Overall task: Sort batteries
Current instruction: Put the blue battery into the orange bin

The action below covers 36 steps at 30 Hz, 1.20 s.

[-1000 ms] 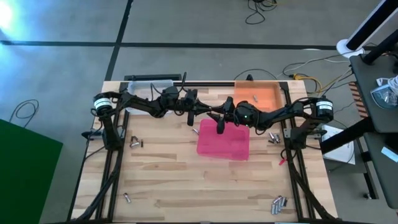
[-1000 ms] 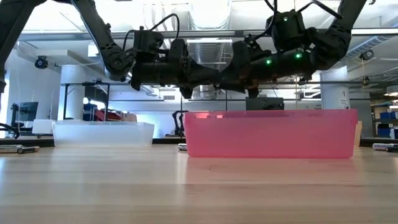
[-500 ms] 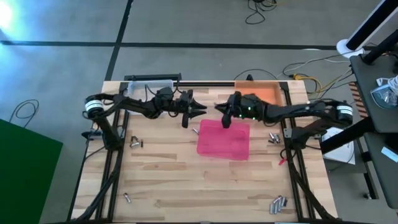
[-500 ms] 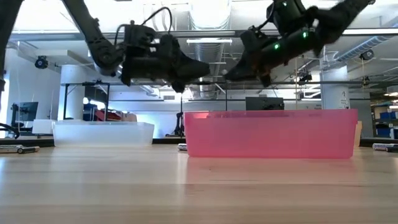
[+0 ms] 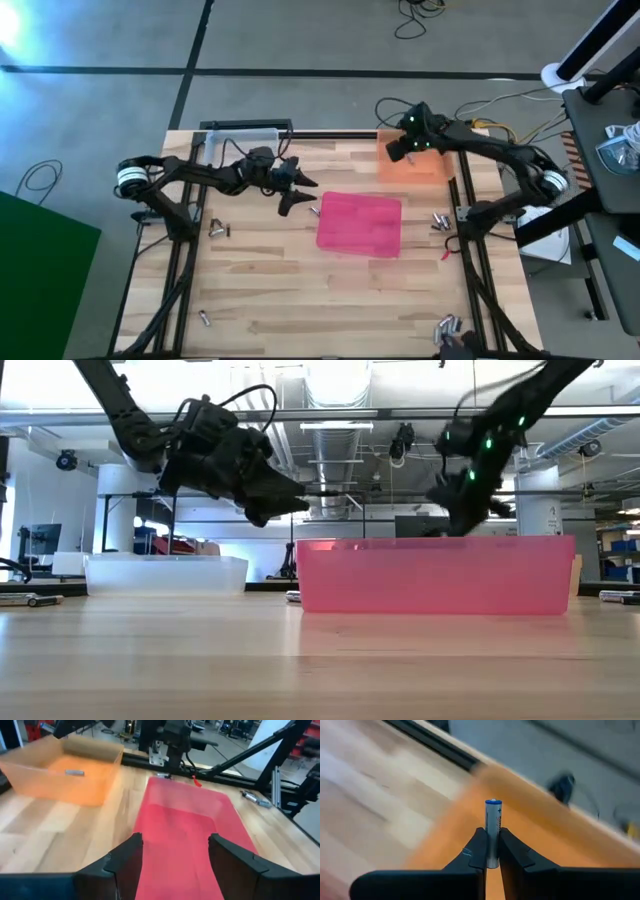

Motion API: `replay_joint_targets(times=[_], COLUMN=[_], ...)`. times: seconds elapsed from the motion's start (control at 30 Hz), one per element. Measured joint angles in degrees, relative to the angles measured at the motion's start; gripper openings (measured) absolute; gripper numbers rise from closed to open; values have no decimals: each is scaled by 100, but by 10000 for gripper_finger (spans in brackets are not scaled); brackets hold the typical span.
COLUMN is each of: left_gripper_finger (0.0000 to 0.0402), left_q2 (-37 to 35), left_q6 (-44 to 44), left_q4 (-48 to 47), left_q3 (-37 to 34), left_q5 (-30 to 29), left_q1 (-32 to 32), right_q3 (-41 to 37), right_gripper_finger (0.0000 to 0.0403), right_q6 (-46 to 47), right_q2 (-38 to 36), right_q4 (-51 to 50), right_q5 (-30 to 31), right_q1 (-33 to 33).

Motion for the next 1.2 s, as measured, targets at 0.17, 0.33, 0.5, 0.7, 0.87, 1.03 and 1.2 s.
replay_joint_targets(times=[0.17,0.33,0.5,0.7,0.87,1.03,1.2], left_gripper_finger=[203,203,204,204,204,204,204], left_q2=[-27,-270,-626,-1001,-1285,-1398,-1314], left_q6=[-136,-59,81,170,120,50,217], left_q4=[-70,-320,-456,-485,-620,-584,-173], left_q3=[-46,-26,-44,-102,-104,-113,-111], left_q5=[0,-11,-13,-13,-16,-47,-363], left_q1=[-222,-476,-532,-542,-542,-592,-641], right_q3=[190,485,708,861,899,756,501], right_gripper_finger=[18,18,37,142,217,248,246], right_q6=[128,95,-33,-204,-213,336,1666], right_q2=[1068,1991,2271,2049,1299,61,-1023], right_q4=[-678,-921,-1002,-1096,-1564,-3094,-4259], right_q5=[-817,-633,-350,-107,-120,322,363], right_q1=[-750,-957,-951,-963,-821,53,1539])
